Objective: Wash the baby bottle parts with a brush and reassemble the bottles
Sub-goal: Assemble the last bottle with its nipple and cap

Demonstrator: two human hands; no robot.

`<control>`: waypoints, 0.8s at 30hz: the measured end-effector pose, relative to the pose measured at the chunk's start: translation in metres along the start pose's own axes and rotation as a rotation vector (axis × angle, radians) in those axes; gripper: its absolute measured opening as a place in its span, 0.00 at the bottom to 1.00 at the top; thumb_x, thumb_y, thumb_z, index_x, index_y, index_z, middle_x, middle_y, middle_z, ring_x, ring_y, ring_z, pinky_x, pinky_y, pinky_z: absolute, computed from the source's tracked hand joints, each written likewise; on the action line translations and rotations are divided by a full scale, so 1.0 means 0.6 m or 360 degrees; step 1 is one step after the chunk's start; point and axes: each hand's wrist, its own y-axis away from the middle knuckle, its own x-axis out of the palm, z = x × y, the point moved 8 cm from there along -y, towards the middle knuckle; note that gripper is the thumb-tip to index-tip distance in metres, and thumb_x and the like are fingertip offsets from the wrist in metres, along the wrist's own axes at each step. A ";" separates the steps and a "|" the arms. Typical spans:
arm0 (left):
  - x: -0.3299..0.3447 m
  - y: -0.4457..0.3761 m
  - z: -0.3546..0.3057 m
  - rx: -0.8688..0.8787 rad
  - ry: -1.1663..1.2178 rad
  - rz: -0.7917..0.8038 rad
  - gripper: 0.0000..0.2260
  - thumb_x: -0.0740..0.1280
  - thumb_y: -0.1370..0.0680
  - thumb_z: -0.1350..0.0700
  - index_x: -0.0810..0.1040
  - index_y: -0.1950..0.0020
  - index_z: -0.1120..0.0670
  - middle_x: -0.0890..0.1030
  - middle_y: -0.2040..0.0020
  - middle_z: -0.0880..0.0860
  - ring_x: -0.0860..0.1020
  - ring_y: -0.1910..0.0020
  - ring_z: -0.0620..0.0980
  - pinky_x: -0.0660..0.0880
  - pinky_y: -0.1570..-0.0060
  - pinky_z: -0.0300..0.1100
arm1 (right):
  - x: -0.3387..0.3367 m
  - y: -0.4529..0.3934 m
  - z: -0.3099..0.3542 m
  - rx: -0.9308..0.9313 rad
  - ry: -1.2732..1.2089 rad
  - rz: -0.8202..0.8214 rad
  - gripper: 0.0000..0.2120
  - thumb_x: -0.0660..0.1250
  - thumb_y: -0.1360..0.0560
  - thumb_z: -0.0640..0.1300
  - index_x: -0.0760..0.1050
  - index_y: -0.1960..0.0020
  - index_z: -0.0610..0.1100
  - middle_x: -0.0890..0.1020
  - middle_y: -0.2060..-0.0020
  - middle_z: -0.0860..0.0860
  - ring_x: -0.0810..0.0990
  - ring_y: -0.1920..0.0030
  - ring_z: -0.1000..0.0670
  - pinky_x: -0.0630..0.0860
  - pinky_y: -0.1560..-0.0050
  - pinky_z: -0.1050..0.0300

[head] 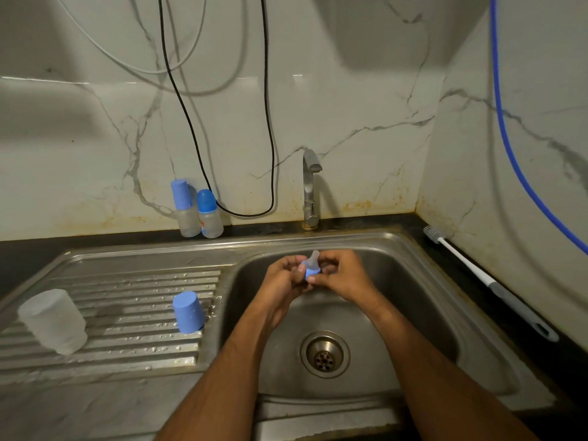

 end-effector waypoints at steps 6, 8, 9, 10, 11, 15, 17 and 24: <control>-0.008 0.015 -0.031 0.0028 -0.0183 -0.0184 0.09 0.67 0.20 0.63 0.78 0.40 0.58 0.83 0.44 0.59 0.84 0.48 0.56 0.83 0.51 0.48 | -0.004 0.000 0.021 -0.0027 0.0048 -0.0082 0.19 0.80 0.31 0.37 0.82 0.42 0.41 0.83 0.54 0.54 0.81 0.56 0.59 0.75 0.61 0.74; -0.017 0.018 -0.051 0.0075 -0.0297 -0.0293 0.07 0.68 0.20 0.61 0.78 0.43 0.56 0.83 0.46 0.58 0.84 0.48 0.54 0.83 0.48 0.49 | -0.005 -0.002 0.033 -0.0026 0.0037 -0.0124 0.21 0.80 0.32 0.37 0.81 0.40 0.41 0.83 0.52 0.53 0.80 0.56 0.62 0.74 0.61 0.75; -0.024 0.021 -0.066 0.0130 -0.0410 -0.0345 0.05 0.68 0.20 0.60 0.79 0.45 0.54 0.83 0.48 0.56 0.84 0.49 0.53 0.83 0.48 0.48 | -0.003 -0.002 0.044 -0.0042 0.0026 -0.0141 0.21 0.80 0.32 0.37 0.81 0.40 0.41 0.83 0.52 0.53 0.79 0.57 0.63 0.74 0.62 0.75; -0.029 0.025 -0.083 0.0213 -0.0552 -0.0381 0.04 0.69 0.20 0.59 0.79 0.46 0.54 0.83 0.49 0.55 0.83 0.50 0.52 0.82 0.49 0.45 | -0.002 -0.003 0.052 -0.0061 0.0020 -0.0156 0.21 0.80 0.32 0.36 0.81 0.40 0.40 0.83 0.52 0.52 0.79 0.57 0.63 0.74 0.62 0.75; -0.035 0.032 -0.102 0.0310 -0.0678 -0.0406 0.04 0.69 0.20 0.58 0.79 0.46 0.53 0.83 0.51 0.54 0.82 0.50 0.50 0.81 0.49 0.43 | 0.001 -0.002 0.061 -0.0080 0.0021 -0.0165 0.21 0.80 0.32 0.36 0.82 0.40 0.40 0.83 0.53 0.52 0.80 0.58 0.62 0.74 0.62 0.75; -0.071 0.071 -0.177 0.0615 -0.1023 -0.0557 0.07 0.70 0.21 0.56 0.79 0.44 0.55 0.81 0.51 0.50 0.80 0.50 0.45 0.75 0.53 0.32 | 0.027 -0.003 0.102 -0.0126 0.0029 -0.0148 0.20 0.81 0.32 0.38 0.83 0.42 0.42 0.83 0.57 0.57 0.80 0.59 0.63 0.74 0.62 0.75; -0.095 0.098 -0.213 0.0738 -0.1171 -0.0652 0.08 0.71 0.22 0.55 0.79 0.44 0.55 0.81 0.51 0.49 0.79 0.51 0.44 0.72 0.56 0.29 | 0.051 -0.002 0.131 -0.0170 0.0031 -0.0122 0.19 0.81 0.32 0.39 0.83 0.43 0.42 0.83 0.58 0.57 0.81 0.61 0.63 0.73 0.63 0.74; -0.226 0.196 -0.286 0.0848 -0.1606 -0.0987 0.10 0.74 0.25 0.53 0.80 0.46 0.53 0.81 0.51 0.48 0.79 0.50 0.46 0.75 0.51 0.39 | 0.171 0.008 0.242 -0.0361 -0.0019 0.0005 0.15 0.82 0.34 0.38 0.85 0.49 0.44 0.83 0.63 0.59 0.78 0.67 0.67 0.71 0.63 0.73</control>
